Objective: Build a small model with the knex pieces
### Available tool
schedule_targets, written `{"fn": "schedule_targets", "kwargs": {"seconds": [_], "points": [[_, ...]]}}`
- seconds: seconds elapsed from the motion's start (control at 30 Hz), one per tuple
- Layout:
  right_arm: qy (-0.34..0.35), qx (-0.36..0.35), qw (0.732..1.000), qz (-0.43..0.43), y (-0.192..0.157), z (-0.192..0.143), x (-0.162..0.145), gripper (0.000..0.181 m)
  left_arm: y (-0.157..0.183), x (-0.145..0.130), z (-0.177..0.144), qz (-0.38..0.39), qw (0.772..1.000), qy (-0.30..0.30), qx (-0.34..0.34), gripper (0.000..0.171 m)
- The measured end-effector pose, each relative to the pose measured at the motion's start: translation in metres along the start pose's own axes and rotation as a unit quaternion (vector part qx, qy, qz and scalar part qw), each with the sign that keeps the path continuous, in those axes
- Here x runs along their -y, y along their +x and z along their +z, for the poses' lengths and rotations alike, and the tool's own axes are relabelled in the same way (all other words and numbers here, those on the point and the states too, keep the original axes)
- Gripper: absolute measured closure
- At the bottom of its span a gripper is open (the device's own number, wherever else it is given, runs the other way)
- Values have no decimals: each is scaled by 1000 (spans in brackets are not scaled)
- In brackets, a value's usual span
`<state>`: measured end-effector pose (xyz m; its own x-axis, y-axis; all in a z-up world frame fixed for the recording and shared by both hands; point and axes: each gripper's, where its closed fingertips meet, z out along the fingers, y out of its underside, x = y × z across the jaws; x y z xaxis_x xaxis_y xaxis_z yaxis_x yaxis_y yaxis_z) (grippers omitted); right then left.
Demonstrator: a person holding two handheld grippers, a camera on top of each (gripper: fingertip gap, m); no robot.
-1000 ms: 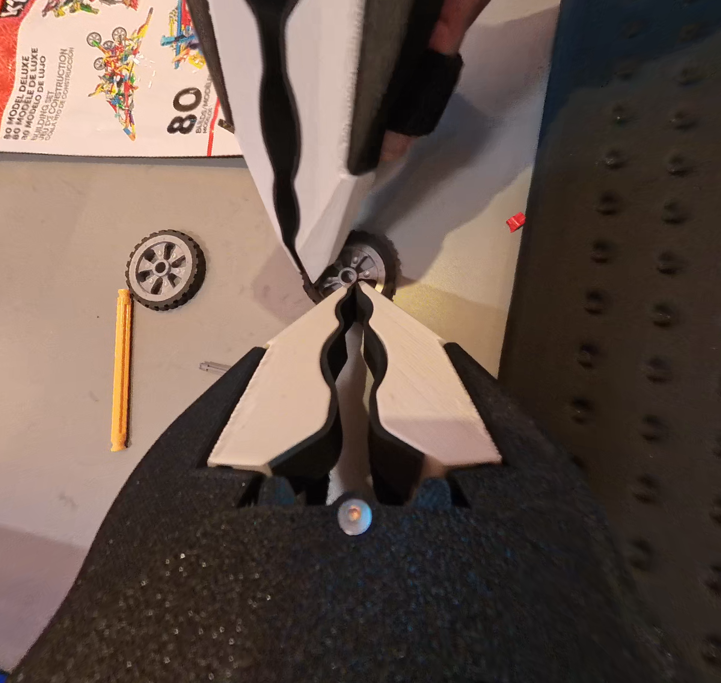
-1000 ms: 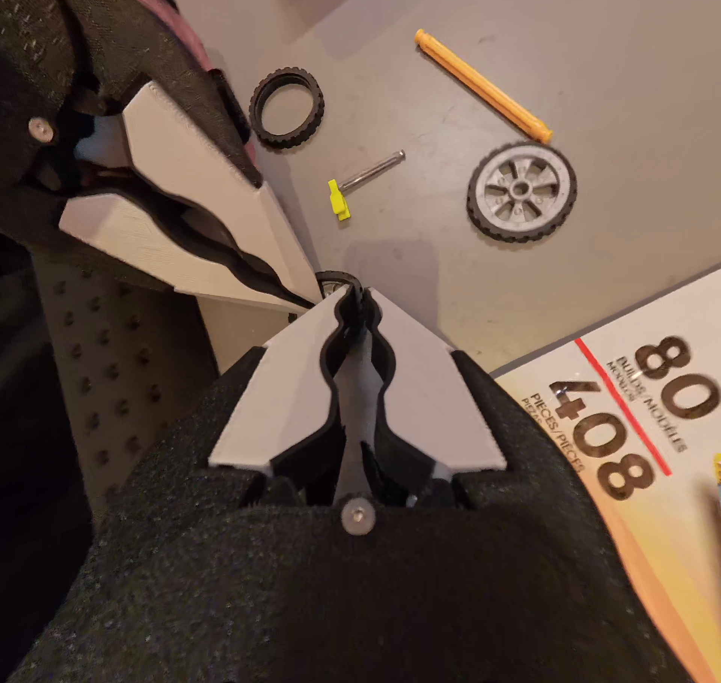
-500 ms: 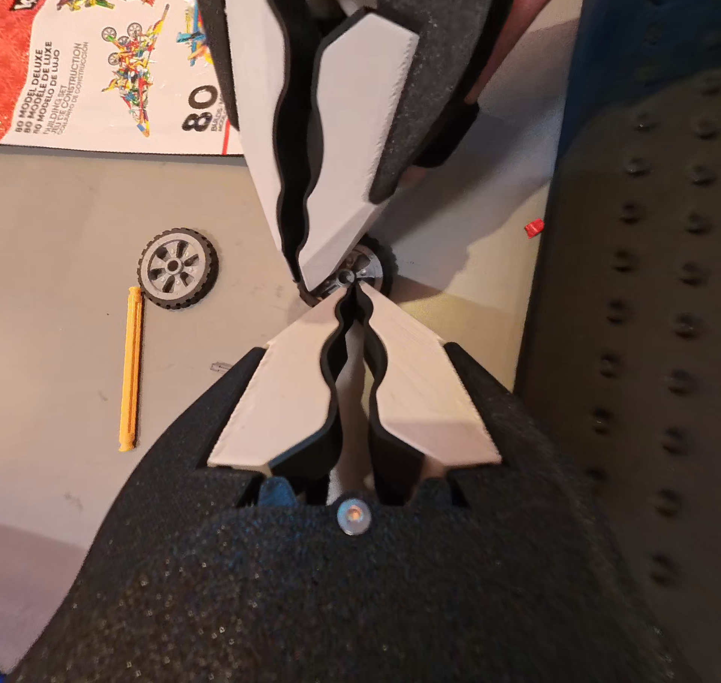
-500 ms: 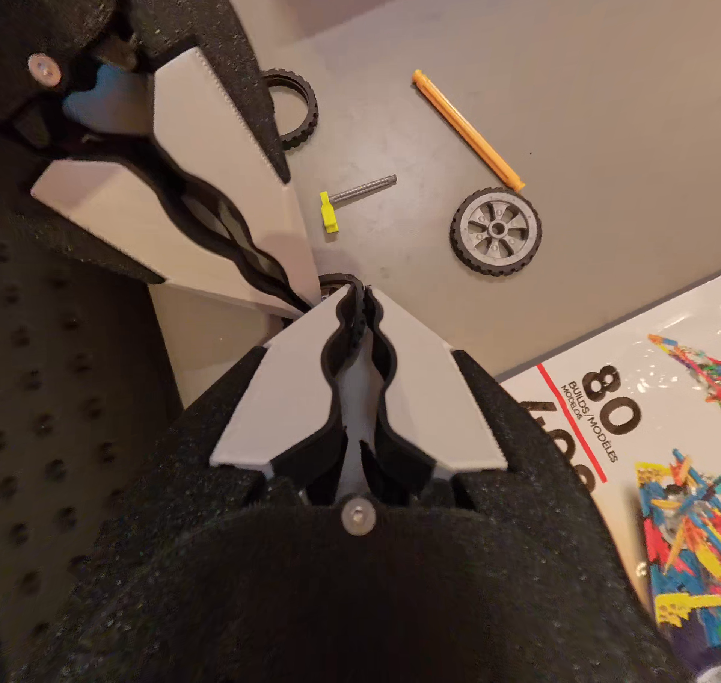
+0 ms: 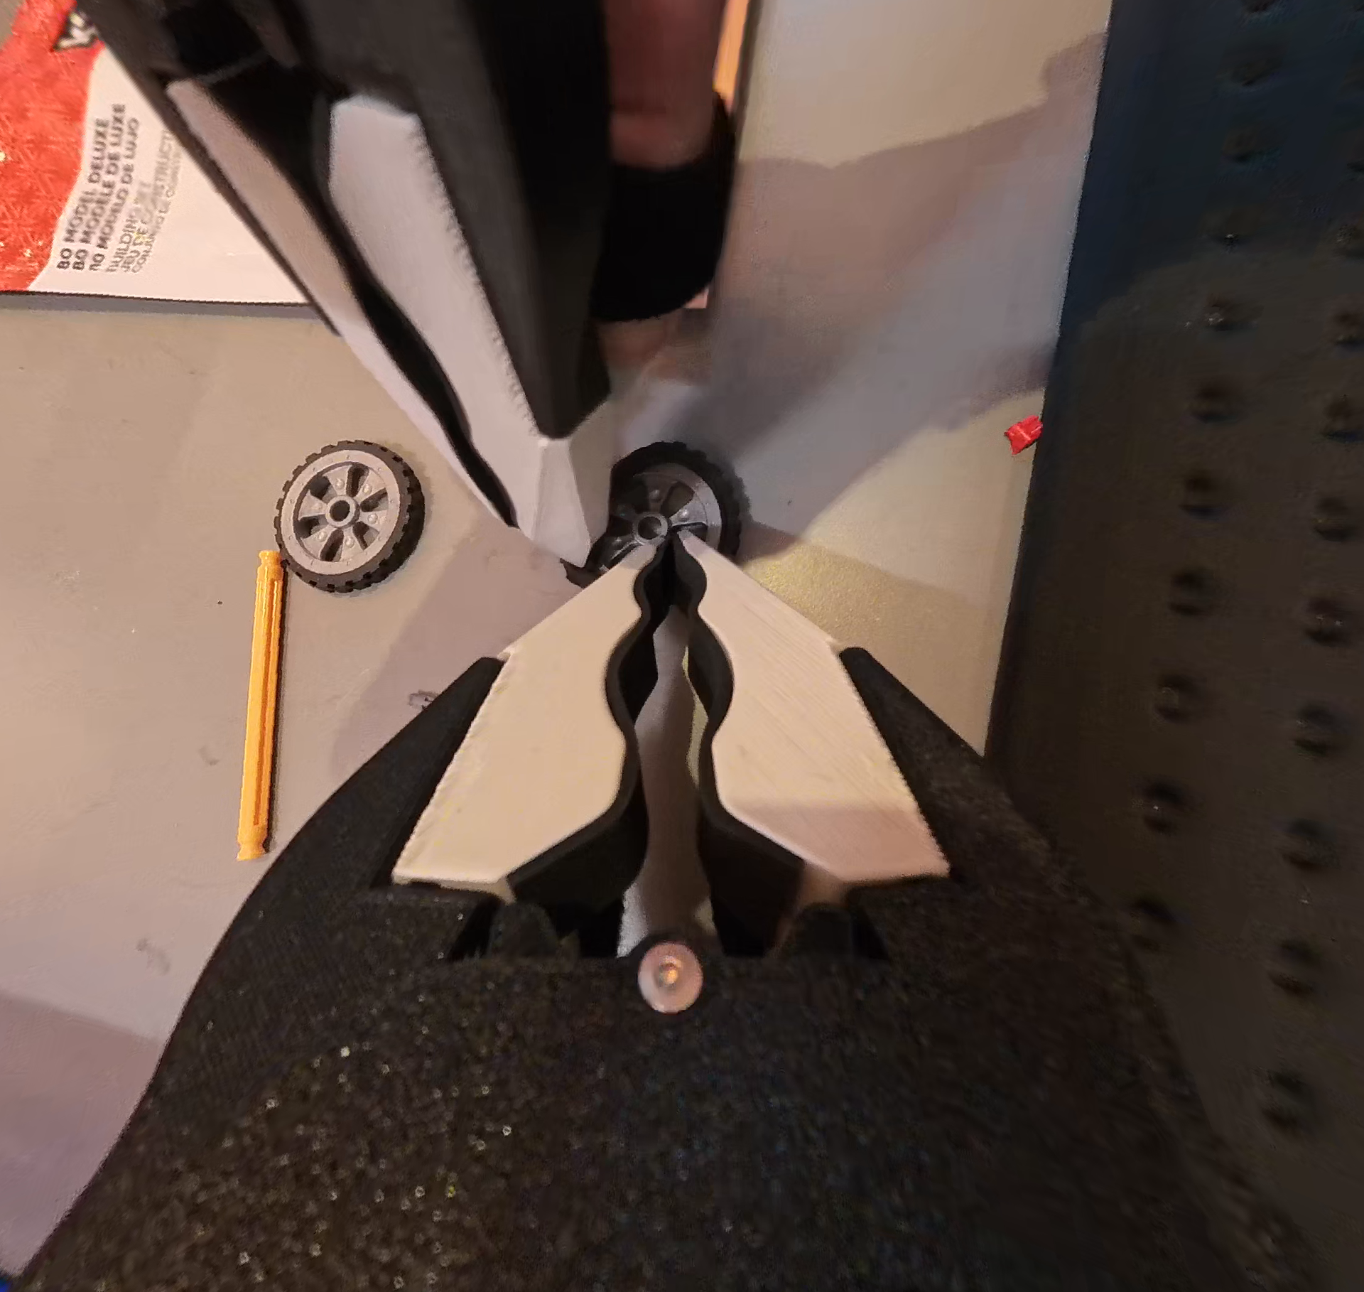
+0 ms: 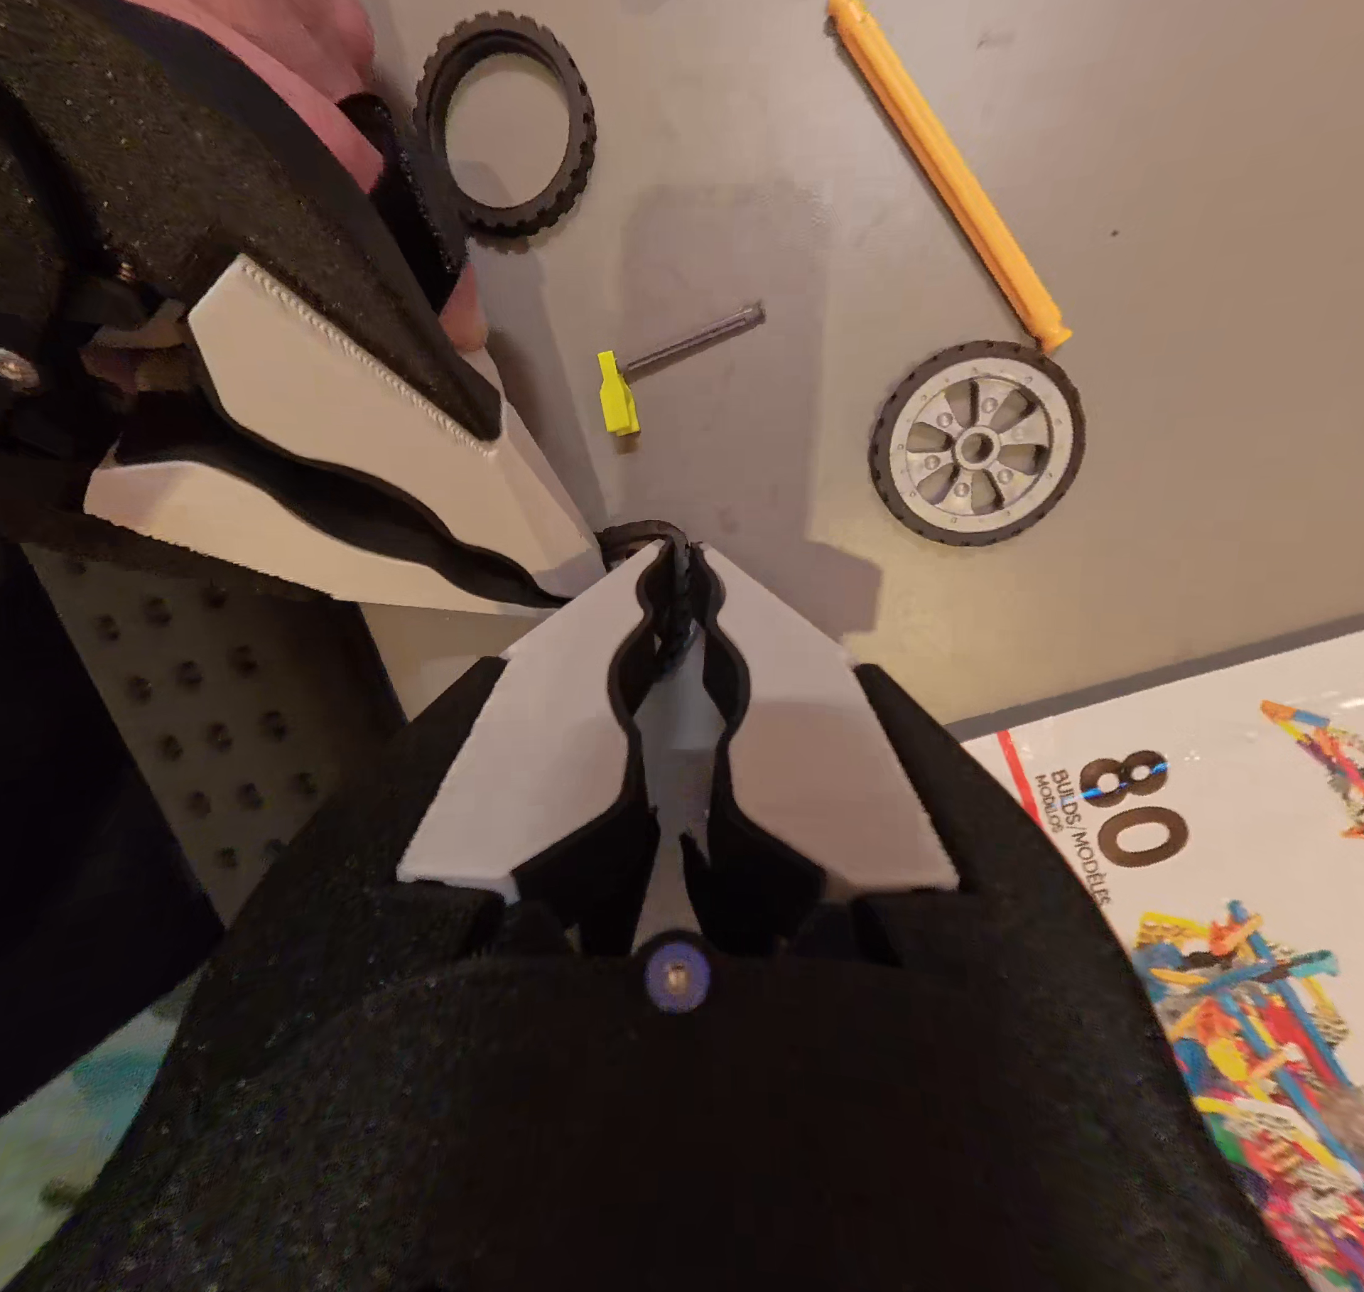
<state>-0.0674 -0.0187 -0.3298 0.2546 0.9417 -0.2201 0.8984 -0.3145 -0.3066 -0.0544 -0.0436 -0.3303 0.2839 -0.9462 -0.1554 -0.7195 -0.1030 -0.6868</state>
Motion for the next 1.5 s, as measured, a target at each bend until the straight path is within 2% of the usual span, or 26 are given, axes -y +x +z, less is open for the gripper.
{"fn": "schedule_targets", "kwargs": {"seconds": [0.2,0.4,0.6,0.77,0.9,1.23,1.5], "points": [[-83,39,995,-27,-1,1,-1,178,0,0,0,14,1000,1,2,171],[-159,70,982,-76,-2,0,-3,178,1,-1,-2,20,999,11,-26,171],[-165,117,977,-71,-12,-1,-13,178,14,-2,-5,38,998,12,-54,171],[-203,153,964,-78,-18,1,-14,178,19,-3,-8,43,996,15,-78,171],[-230,138,959,-95,-19,0,-14,178,19,-3,-8,48,997,20,-60,171],[-208,104,968,-98,-19,0,-15,178,14,-7,-15,-65,998,9,-17,171],[-207,82,970,-99,-20,0,-15,179,5,-13,-17,-137,990,9,-24,171]]}}
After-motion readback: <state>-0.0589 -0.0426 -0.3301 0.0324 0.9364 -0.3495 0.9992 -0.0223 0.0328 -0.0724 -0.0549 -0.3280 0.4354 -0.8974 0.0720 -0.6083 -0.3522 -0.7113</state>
